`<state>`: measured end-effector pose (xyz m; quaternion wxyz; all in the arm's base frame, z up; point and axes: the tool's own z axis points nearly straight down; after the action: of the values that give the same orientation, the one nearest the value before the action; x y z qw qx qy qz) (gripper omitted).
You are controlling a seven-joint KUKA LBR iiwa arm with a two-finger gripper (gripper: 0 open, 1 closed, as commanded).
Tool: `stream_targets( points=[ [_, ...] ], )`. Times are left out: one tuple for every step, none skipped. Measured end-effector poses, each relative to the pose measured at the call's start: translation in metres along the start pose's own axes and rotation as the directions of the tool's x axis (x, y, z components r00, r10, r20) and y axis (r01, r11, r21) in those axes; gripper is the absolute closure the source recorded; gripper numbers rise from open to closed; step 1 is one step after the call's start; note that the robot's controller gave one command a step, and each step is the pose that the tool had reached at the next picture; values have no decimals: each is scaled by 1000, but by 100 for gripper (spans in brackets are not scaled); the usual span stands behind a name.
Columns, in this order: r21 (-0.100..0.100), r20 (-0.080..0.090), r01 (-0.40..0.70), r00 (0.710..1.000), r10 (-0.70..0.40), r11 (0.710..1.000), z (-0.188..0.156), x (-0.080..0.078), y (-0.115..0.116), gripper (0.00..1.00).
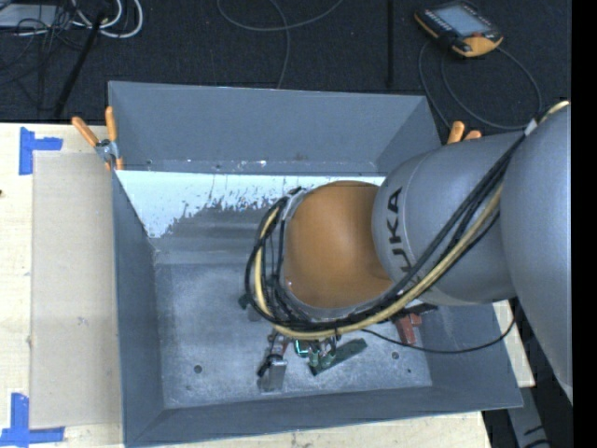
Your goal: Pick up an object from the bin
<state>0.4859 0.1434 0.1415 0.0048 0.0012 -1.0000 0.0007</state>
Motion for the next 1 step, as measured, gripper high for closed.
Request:
stream_targets(
  points=[
    [-1,7,-4,1000,4,1000,-4,-2,0,0]
  ],
)
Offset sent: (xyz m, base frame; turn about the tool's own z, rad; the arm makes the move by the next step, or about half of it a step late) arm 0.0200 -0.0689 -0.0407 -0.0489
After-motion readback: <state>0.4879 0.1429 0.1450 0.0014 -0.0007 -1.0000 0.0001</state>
